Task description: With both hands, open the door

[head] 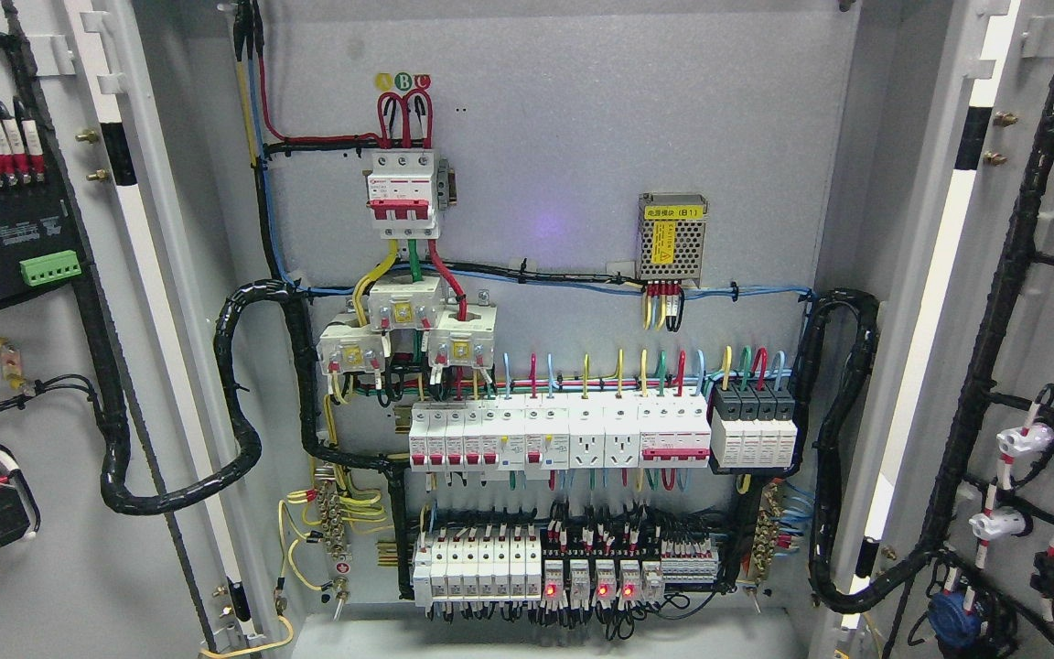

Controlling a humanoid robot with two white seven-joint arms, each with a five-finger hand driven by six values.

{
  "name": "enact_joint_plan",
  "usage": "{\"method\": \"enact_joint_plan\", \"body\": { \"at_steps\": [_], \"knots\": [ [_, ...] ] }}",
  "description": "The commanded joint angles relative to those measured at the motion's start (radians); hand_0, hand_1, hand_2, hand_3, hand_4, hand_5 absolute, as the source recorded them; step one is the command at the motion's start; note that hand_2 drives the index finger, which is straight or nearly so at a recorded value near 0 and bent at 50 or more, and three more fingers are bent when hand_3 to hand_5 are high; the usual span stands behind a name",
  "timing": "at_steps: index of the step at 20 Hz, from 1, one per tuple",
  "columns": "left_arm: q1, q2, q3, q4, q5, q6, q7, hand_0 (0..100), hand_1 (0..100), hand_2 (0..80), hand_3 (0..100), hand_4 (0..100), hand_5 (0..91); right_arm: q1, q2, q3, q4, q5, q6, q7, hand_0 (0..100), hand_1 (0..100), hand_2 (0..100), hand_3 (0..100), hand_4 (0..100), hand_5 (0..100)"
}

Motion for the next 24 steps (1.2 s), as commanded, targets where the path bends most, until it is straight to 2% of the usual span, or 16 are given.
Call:
{"method": "enact_joint_plan", "body": {
  "at_steps": [1,8,14,18,20,24],
  "knots": [
    [0.001,0.008,0.003,-0.015,0.007,-0.001,-0.001,0,0,0.0,0,0,0.0,-0.003,-0.029,0.093,-0.022,0.001,0.0,0.002,19,0,0,0,0,0],
    [0.039,0.009,-0.044,-0.113,0.007,0.0,-0.001,0,0,0.0,0,0,0.0,-0.015,-0.052,0.195,-0.019,0.012,0.0,0.008,19,0,0,0,0,0],
    [0.059,0.008,-0.159,-0.137,-0.002,-0.004,-0.001,0,0,0.0,0,0,0.0,-0.012,-0.052,0.26,-0.002,0.018,0.002,0.01,19,0,0,0,0,0],
    [0.071,0.008,-0.245,-0.139,-0.007,-0.009,-0.002,0,0,0.0,0,0,0.0,-0.003,-0.052,0.307,0.015,0.126,0.002,0.01,19,0,0,0,0,0],
    [0.09,0.006,-0.3,-0.137,-0.036,-0.01,-0.002,0,0,0.0,0,0,0.0,-0.003,-0.049,0.33,0.044,0.153,0.002,0.01,19,0,0,0,0,0],
    [0.122,-0.032,-0.431,-0.125,-0.139,-0.013,-0.001,0,0,0.0,0,0,0.0,0.0,-0.041,0.395,0.118,0.156,0.0,0.01,19,0,0,0,0,0]
  ]
}}
